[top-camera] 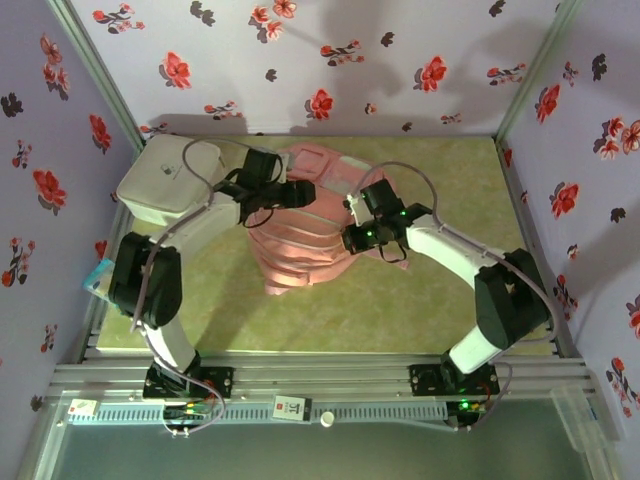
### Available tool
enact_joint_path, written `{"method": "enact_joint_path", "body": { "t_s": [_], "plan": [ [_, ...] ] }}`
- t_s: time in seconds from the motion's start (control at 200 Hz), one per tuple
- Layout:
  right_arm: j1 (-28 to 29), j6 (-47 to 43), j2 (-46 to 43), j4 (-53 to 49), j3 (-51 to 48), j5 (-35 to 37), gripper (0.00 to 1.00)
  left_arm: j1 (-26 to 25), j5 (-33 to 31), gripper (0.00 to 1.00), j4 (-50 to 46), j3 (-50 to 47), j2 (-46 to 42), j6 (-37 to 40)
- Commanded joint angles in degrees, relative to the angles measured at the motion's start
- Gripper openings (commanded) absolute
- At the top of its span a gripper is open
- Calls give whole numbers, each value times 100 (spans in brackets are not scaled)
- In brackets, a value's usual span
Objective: Pack books, pencil case, and school supplies into a backpack
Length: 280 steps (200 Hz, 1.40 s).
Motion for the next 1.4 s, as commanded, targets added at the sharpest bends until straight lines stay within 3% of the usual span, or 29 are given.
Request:
{"method": "enact_joint_path", "body": {
  "t_s": [0.0, 0.355, 0.84, 0.95, 1.145, 1.245, 1.395],
  "plan": [
    [49, -53, -274, 215, -167, 3, 0, -188, 84, 63, 61, 576, 496, -467],
    [218, -194, -317, 205, -298, -23, 0, -606, -779, 53, -1038, 1947, 1737, -862],
    [862, 319, -130, 1053, -374, -330, 0, -674, -944, 48, -1166, 2100, 2076, -1329],
    [786, 722, -429, 1400, -624, -44, 14, -561, -711, 55, -1170, 2034, 1724, -1014],
    [215, 1469, -1285, 2177, -1400, 178, 51, -285, -700, 64, -920, 1157, 487, -887],
    [-146, 1904, -1451, 2378, -1594, 174, 60, -274, -748, 65, -916, 718, -69, -891],
    [-401, 2420, -1334, 2322, -1465, 193, 63, -410, -1103, 65, -1144, 138, -727, -1107]
  ]
}}
